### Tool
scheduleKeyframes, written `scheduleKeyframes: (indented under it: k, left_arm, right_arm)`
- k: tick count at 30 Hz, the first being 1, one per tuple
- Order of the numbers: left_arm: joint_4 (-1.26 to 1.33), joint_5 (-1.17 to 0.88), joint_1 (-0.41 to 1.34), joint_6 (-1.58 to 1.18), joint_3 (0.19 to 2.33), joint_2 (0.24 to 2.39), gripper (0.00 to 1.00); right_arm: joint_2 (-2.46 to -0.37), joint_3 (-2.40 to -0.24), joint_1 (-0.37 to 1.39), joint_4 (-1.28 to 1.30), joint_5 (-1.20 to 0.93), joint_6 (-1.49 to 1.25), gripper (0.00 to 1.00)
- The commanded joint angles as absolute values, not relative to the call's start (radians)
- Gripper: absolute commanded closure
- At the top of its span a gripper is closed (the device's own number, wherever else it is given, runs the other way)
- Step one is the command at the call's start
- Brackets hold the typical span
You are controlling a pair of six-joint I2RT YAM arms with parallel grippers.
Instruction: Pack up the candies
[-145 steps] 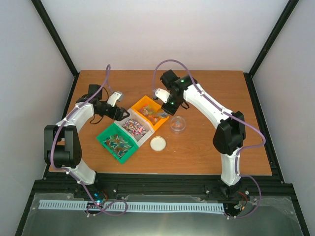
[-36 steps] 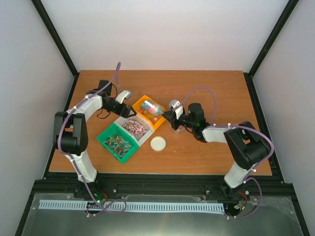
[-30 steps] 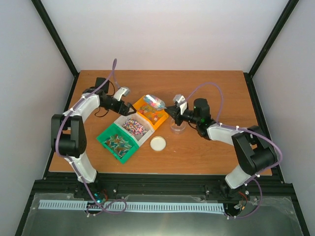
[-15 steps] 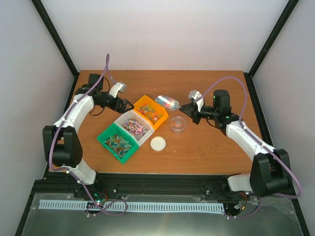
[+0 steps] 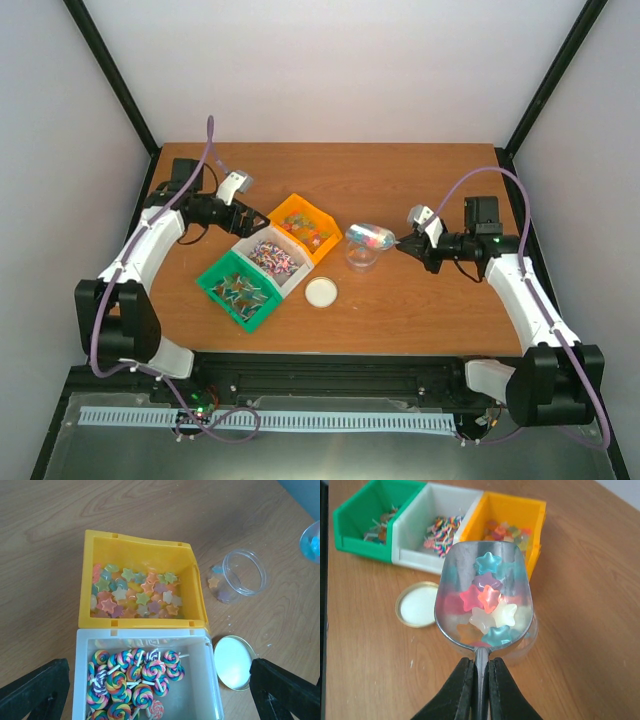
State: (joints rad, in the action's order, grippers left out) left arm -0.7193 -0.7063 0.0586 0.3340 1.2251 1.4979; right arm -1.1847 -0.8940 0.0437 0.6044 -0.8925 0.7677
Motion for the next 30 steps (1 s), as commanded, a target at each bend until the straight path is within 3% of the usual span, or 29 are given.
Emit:
scheduleKeyframes:
  k: [1, 30]
  left_arm:
    - [-0.626, -0.67, 0.051, 0.257, 1.185, 1.435, 0.0]
    - [-0.631, -0.708, 0.049, 0.298, 1.198, 1.419, 0.0]
  right_arm:
    - [-1.17, -0.922, 0.007, 0.791, -0.845, 0.945, 0.97]
    - [-1.369, -1.082, 0.092, 0.912, -0.517, 0.888, 0.97]
